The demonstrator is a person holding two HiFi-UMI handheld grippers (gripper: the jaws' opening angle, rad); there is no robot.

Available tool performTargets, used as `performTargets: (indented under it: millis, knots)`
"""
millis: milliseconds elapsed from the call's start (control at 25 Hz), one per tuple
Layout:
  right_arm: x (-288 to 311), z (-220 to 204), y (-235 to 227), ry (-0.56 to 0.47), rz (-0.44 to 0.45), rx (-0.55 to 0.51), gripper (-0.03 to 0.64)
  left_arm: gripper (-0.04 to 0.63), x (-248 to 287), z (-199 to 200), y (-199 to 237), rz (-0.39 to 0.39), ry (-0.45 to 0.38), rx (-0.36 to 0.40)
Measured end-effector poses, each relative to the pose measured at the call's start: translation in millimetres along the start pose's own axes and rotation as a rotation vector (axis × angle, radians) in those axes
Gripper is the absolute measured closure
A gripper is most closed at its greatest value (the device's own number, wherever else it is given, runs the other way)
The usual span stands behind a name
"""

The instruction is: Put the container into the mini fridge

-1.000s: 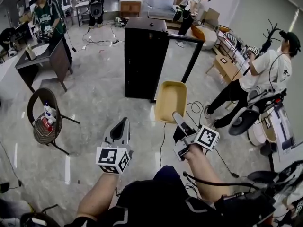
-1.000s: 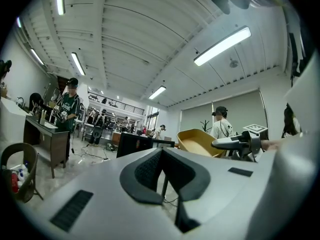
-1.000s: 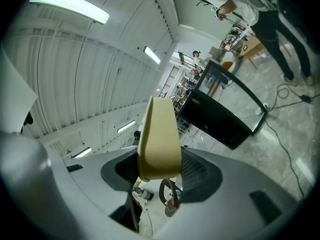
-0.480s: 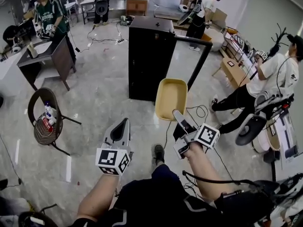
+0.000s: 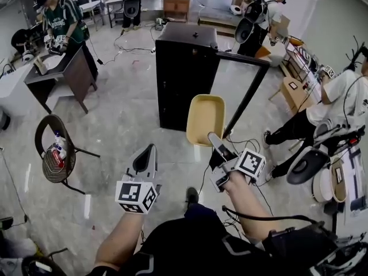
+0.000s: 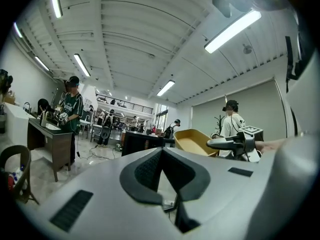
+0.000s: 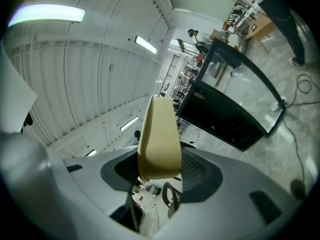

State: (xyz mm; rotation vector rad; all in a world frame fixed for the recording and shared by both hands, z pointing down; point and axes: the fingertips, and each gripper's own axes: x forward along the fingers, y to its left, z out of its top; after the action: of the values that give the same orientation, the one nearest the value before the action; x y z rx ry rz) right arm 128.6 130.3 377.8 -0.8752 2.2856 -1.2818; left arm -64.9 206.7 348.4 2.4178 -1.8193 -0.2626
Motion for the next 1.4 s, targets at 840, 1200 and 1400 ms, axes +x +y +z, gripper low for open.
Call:
performTargets:
  millis: [840, 1200, 1400]
  knots:
    - [72.7, 128.4, -118.1, 0.076, -0.037, 0.084, 0.396, 0.586, 197.3, -17.1, -13.3, 0.073, 0.072, 0.036]
    - [113.6, 160.0, -133.9, 0.096, -0.027, 0.094, 0.396, 0.586, 258.1, -15.8, -11.5, 0.080, 0.058, 0.038]
    - [134.1, 158.1, -130.5, 0.088, -0.014, 0.087, 0.396, 0.586, 272.2, -16.8, 4.6, 0.066, 0.052, 0.028]
